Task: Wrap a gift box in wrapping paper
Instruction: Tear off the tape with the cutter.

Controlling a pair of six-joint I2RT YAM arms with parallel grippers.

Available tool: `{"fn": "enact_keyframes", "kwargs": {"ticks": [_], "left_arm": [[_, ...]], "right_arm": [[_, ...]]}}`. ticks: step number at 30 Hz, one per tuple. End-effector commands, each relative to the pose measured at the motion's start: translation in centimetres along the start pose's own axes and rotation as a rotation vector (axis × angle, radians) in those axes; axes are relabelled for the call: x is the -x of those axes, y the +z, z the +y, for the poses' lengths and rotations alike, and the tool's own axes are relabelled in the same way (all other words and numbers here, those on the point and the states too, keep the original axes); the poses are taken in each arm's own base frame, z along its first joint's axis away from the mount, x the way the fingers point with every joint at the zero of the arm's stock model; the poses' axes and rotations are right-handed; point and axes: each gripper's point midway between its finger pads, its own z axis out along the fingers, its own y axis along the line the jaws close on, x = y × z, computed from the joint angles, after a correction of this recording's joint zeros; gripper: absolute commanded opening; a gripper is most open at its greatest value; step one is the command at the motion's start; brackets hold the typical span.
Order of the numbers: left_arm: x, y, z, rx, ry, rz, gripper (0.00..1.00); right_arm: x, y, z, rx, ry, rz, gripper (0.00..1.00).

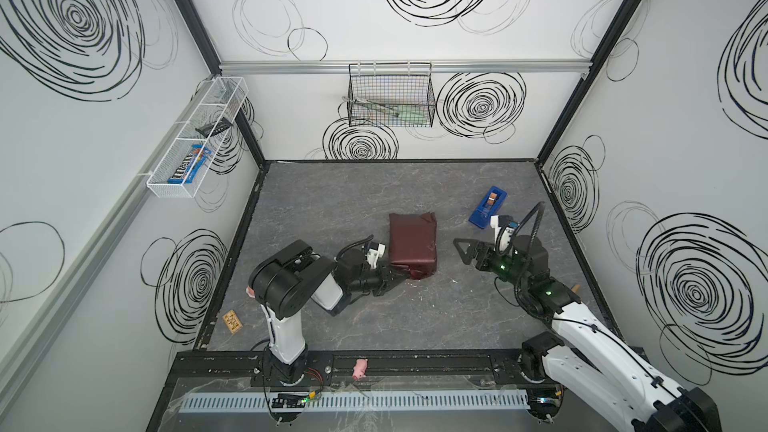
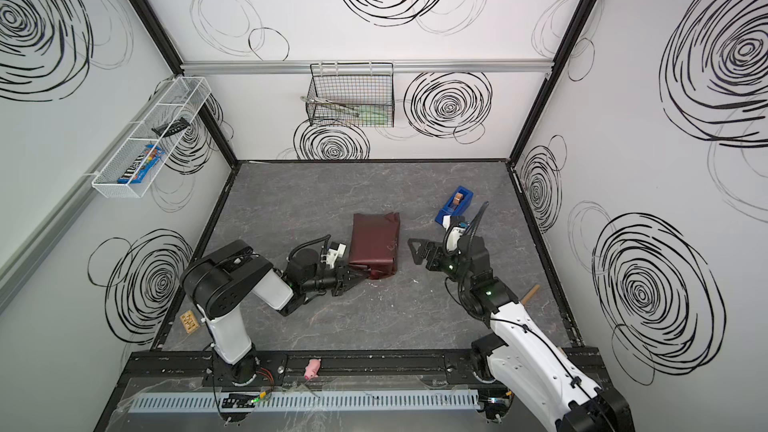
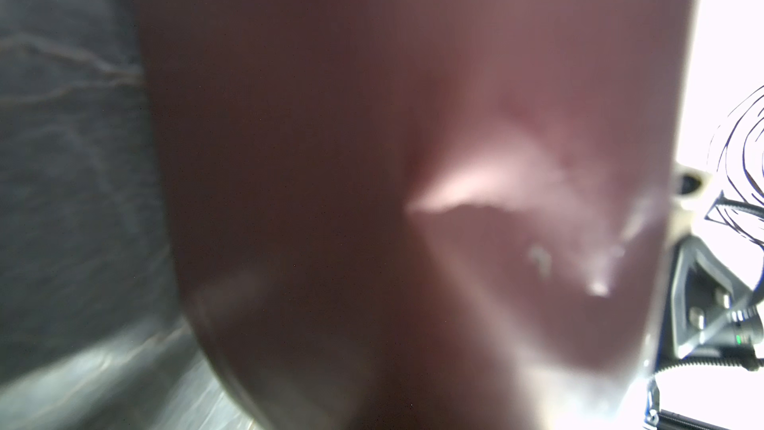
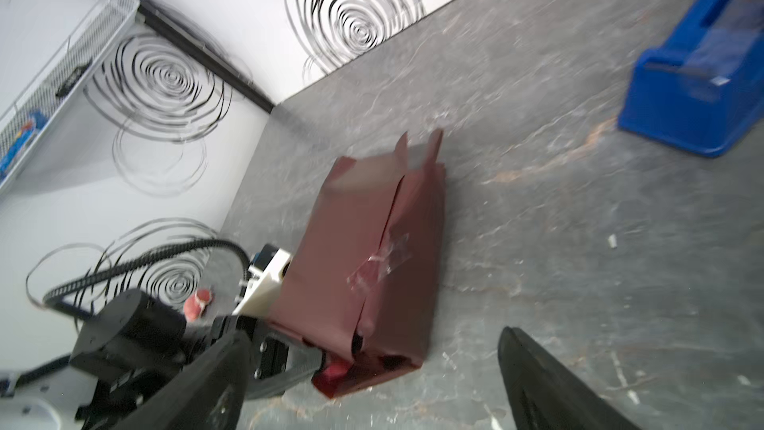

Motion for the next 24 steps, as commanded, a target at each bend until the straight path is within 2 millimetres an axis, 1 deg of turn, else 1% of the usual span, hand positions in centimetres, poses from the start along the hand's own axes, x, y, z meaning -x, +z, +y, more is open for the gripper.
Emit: {"fn": "enact_keyframes", "kwargs": {"ticks": [1,6,9,12,13,15,17,19,22,24], "left_arm": [[0.4,0.1,-1.6,-0.040,0.060,0.017,0.00],[0.6,0.3,-0.9,0.010,0.079,0.051,0.00],[0.9,0.3,-0.6,0.034,0.094,0.068,0.00],[1.4,0.1,-0.8,0.043,0.114,0.076,0.00],[1.5,0.1,-1.0,0.040,0.118,0.074,0.00],[1.6,0.1,-1.2,0.039,0.129,0.073,0.00],[1.7,0.2,-1.5,0.040,0.141,0.074,0.00],[1.8,0.1,-1.5,0.041,0.148,0.075,0.00],[1.9,0.1,-1.5,0.041,0.150,0.073,0.00],[2.0,0.0,-1.5,0.041,0.150,0.071,0.00]], "right_arm": [[4.0,0.5,-0.4,-0.005,-0.006,-0.040,0.97],[7.9,3.0,-4.0,-0.064,0.067,0.031,0.97],[10.0,3.8,-5.9,-0.058,0.092,0.051,0.97],[11.5,4.5,-8.1,-0.054,0.132,0.054,0.99],[11.7,4.8,-8.6,-0.039,0.140,0.060,1.00],[12.3,5.5,-10.2,-0.021,0.191,0.077,0.94],[12.5,6.2,-11.3,-0.008,0.228,0.104,0.90],[12.4,7.2,-12.3,-0.016,0.233,0.128,0.88],[12.4,8.2,-13.3,0.000,0.242,0.170,0.79],[11.9,8.7,-14.2,-0.025,0.268,0.201,0.77]]}}
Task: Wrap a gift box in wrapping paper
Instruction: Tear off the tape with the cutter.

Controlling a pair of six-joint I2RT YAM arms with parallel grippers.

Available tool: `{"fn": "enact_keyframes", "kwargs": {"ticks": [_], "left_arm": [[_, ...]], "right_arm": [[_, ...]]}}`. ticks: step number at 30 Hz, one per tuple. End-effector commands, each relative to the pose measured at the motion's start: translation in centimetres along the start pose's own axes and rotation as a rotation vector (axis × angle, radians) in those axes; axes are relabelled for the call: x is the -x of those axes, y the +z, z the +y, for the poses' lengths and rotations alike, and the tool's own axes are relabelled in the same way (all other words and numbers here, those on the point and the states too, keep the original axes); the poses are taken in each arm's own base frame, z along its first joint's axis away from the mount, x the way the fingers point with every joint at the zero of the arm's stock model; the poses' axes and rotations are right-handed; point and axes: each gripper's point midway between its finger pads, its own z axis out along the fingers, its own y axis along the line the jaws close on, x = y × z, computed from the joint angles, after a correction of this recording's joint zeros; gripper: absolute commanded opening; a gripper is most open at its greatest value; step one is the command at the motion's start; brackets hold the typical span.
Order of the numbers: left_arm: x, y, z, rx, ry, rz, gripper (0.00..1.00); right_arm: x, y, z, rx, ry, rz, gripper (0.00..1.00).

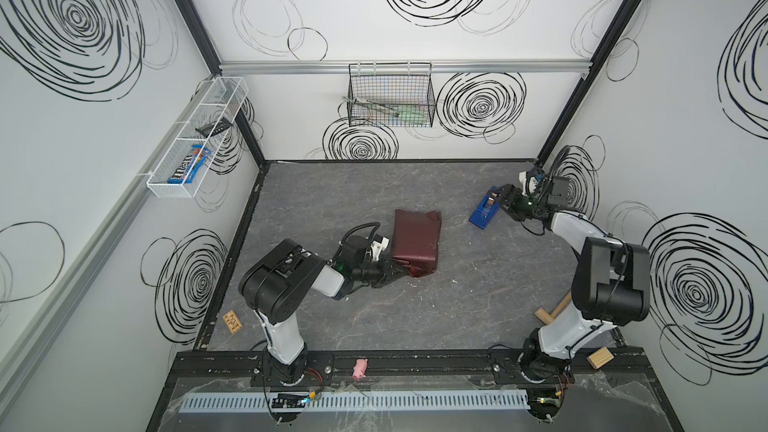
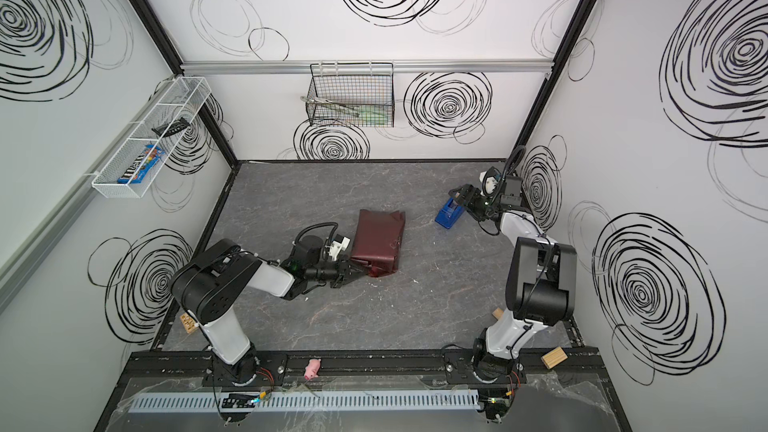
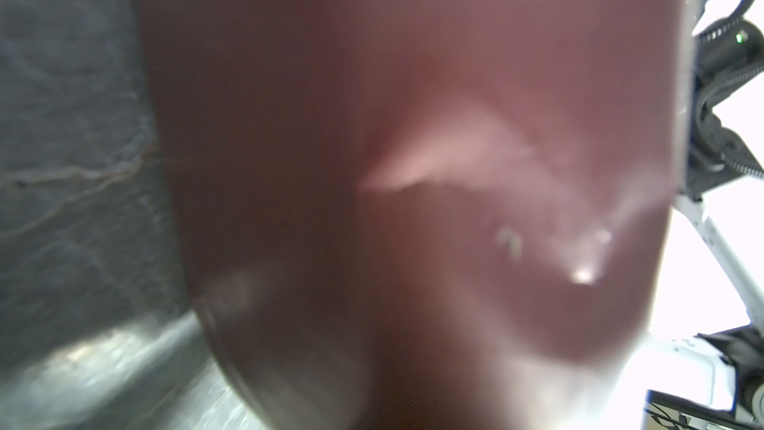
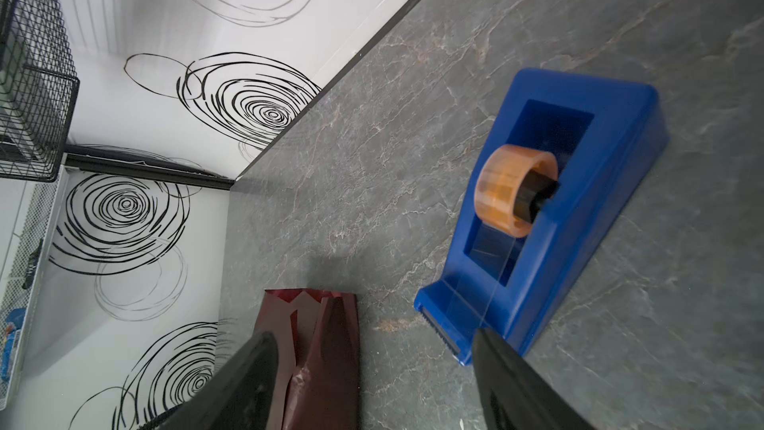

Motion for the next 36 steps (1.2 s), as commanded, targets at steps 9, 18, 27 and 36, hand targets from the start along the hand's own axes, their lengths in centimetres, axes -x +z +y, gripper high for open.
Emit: {"fn": "enact_keyframes", "kwargs": {"ticks": [9,18,27,36], "left_arm": [[0.8,-0.1,-1.9,-0.054,0.071,0.001,0.00],[0.7,0.2,-2.1,-0.052,0.081,0.010,0.00],[0.4,0.6,-2.0,-0.054,0.083,0.023,0.00],[0.3,0.5,-2.0,-0.055,0.081,0.025,0.00]], "right_arm": [[-1.5,1.1,-1.7,0.019,0.047,0.076,0.73],[-2.6,2.0,-3.6,0.032,0.102,0.110,0.68],[-3.3,2.6,-4.0,0.064,0.112,0.123,0.64],[-3.2,3.3,-4.5,0.072,0.122,0.123,0.57]]}}
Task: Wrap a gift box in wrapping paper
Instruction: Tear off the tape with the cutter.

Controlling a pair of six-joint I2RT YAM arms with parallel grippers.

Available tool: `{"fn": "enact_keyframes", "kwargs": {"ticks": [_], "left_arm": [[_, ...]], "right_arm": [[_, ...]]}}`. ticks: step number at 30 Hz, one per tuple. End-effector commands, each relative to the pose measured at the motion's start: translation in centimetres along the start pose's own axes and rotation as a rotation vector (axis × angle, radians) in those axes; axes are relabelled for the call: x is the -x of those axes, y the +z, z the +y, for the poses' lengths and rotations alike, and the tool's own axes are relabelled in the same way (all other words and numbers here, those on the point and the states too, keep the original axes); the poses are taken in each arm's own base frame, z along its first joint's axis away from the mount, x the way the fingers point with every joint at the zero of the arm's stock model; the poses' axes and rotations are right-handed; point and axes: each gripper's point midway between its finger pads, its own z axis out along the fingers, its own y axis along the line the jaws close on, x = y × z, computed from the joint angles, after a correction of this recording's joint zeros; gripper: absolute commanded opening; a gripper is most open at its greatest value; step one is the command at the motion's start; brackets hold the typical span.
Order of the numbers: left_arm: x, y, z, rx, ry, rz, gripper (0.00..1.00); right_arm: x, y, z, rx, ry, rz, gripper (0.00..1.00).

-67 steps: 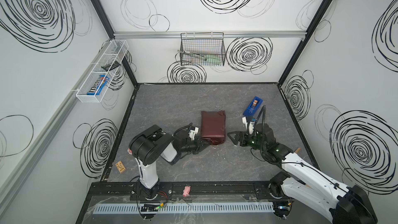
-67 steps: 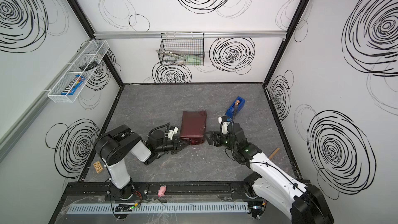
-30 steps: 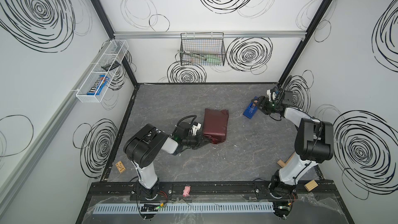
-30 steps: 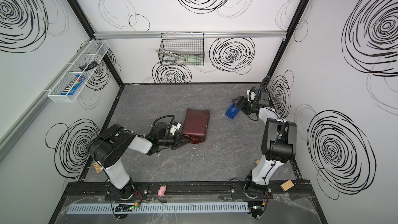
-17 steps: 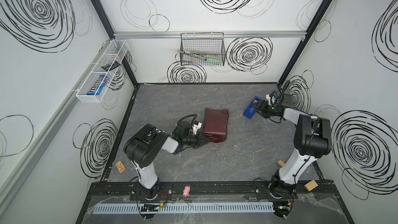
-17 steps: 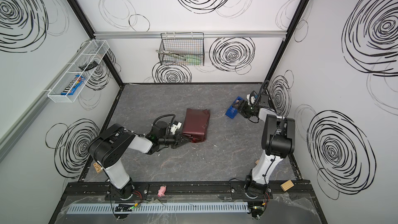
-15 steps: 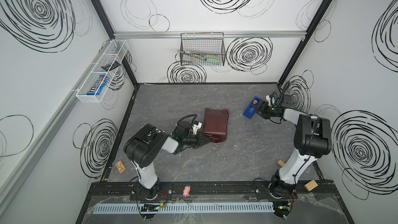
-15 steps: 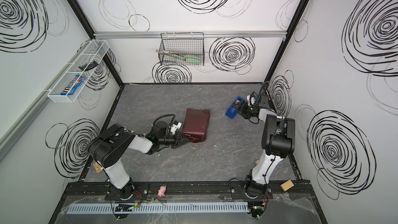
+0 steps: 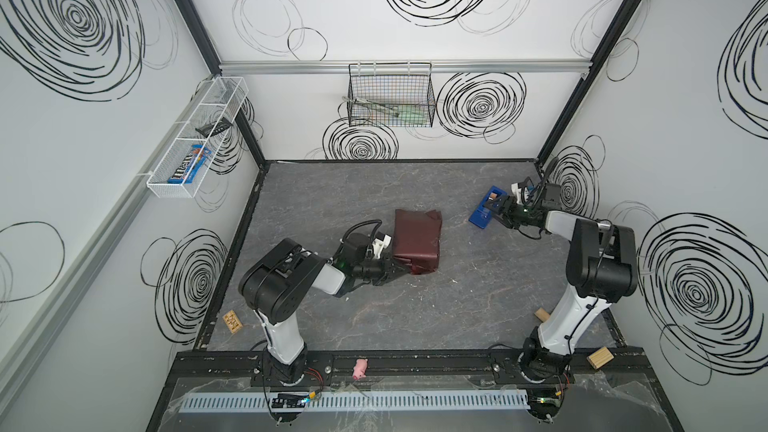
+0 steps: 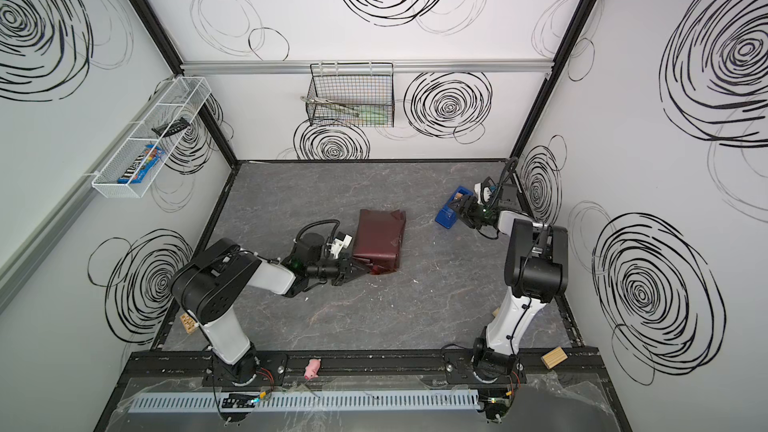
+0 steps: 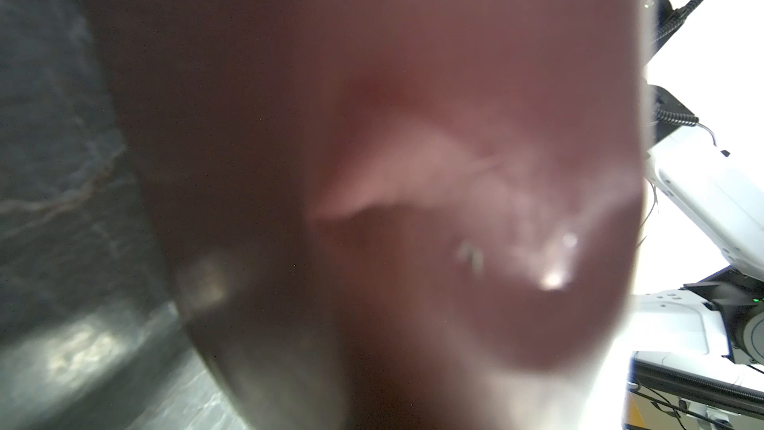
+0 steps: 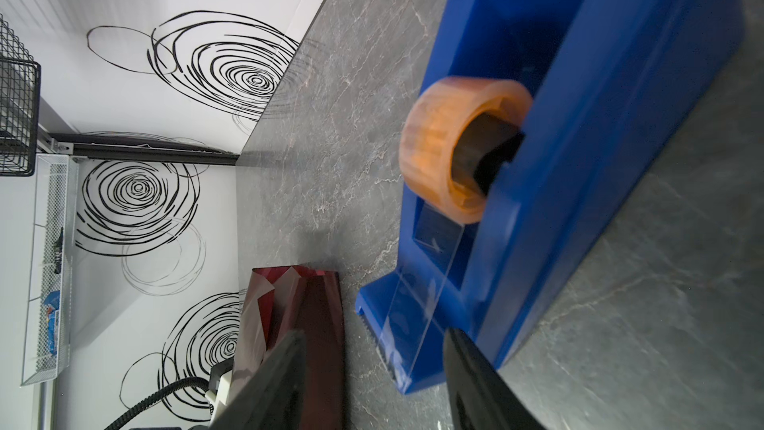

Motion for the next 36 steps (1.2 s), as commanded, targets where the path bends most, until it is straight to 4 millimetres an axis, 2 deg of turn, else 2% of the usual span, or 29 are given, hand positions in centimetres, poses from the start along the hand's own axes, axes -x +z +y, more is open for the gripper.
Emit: {"fn": "enact_keyframes", "kwargs": {"ticks": [1,7,15,23,36], "left_arm": [[0.2,0.2,-1.1,-0.035,0.051,0.007,0.00],[0.2,0.2,-1.0,-0.032,0.051,0.010,0.00],[0.1,0.2,-0.9,-0.022,0.058,0.012,0.00],[0.1,0.3,-0.7,-0.014,0.056,0.017,0.00],[0.0,0.4,-0.3,-0.005,0.052,0.022,0.00]], "right_arm": [[-0.2,0.7,-0.6,0.024,0.011,0.012,0.56],[0.4,1.5,-1.3,0.035,0.023,0.017,0.52],[1.6,1.5,-2.1,0.068,0.034,-0.011,0.51],[1.9,1.4,-3.1,0.086,0.055,-0.018,0.40],[1.7,2.1,-3.3,0.135,0.073,-0.002,0.27]]}}
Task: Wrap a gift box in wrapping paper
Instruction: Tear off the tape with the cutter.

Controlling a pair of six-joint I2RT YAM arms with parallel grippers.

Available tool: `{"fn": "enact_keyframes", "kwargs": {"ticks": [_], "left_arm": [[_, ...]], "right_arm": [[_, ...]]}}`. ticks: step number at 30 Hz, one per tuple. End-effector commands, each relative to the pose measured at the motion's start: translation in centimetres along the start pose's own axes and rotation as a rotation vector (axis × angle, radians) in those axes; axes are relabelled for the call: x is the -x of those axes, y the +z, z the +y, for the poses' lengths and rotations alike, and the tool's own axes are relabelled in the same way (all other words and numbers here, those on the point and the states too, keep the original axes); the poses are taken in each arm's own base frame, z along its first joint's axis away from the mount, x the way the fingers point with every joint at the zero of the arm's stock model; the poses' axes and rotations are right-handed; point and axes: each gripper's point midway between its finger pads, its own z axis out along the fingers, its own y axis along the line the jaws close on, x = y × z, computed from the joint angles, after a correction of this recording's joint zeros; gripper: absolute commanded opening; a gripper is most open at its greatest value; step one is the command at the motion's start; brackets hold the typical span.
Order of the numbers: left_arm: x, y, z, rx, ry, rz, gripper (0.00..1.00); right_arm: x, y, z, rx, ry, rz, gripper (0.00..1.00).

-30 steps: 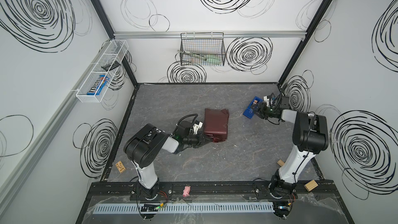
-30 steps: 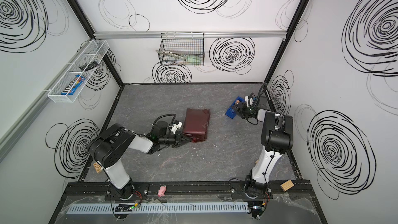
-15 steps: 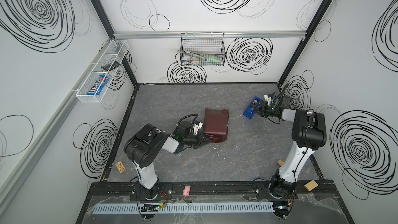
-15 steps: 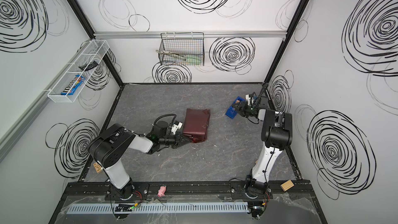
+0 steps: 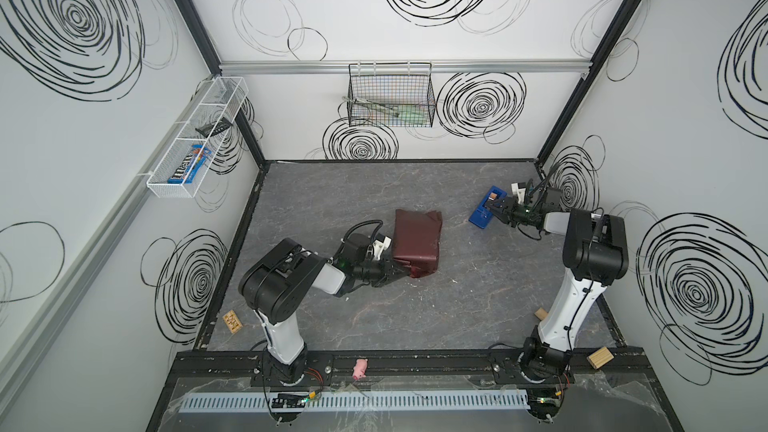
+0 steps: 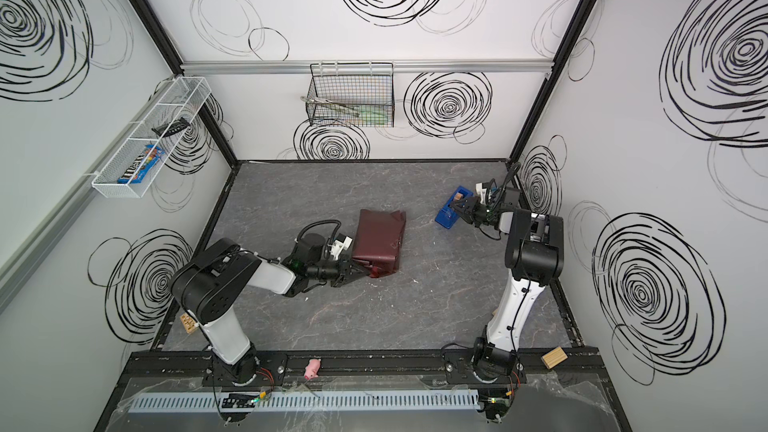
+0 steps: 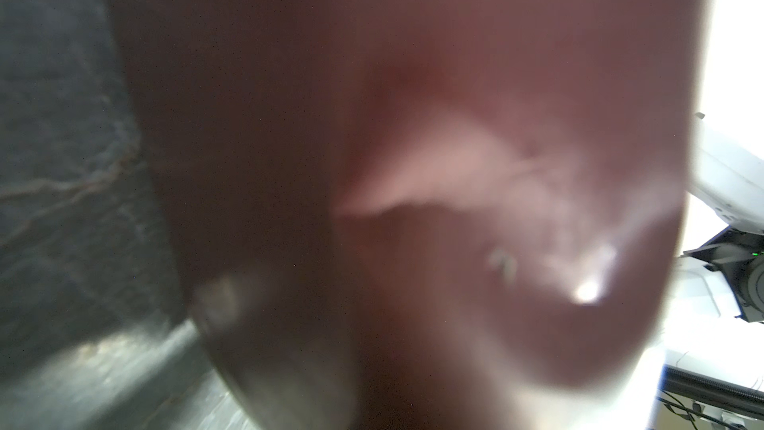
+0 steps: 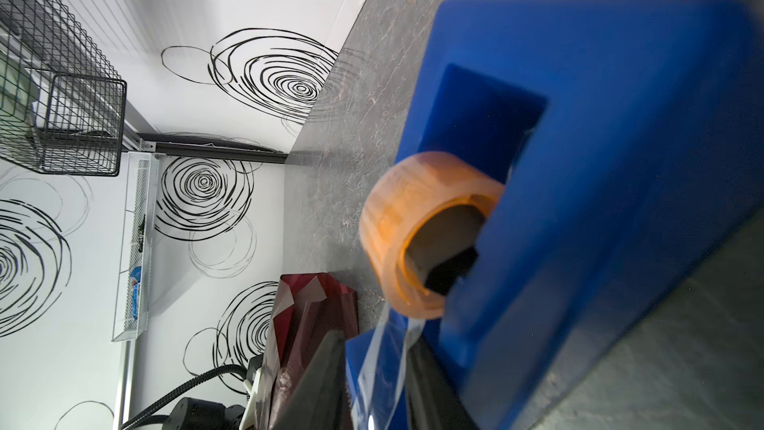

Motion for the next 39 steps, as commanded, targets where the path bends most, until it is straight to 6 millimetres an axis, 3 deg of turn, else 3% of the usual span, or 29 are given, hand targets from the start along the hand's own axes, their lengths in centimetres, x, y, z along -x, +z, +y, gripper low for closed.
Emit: {"fn": "enact_keyframes", "kwargs": {"ticks": [1,14,39], "left_arm": [[0.5,0.3,-1.1,-0.034,0.055,0.003,0.00],[0.4,0.3,-1.2,-0.032,0.059,0.004,0.00],[0.4,0.4,-1.3,-0.043,0.057,0.005,0.00]], "right_arm": [[-0.2,0.3,-1.7,-0.034,0.039,-0.008,0.24],[0.1,-0.1,0.0,0.019,0.025,-0.024,0.06],[0.6,-2.3,6.3,0.145,-0.012,-0.062,0.00]]}}
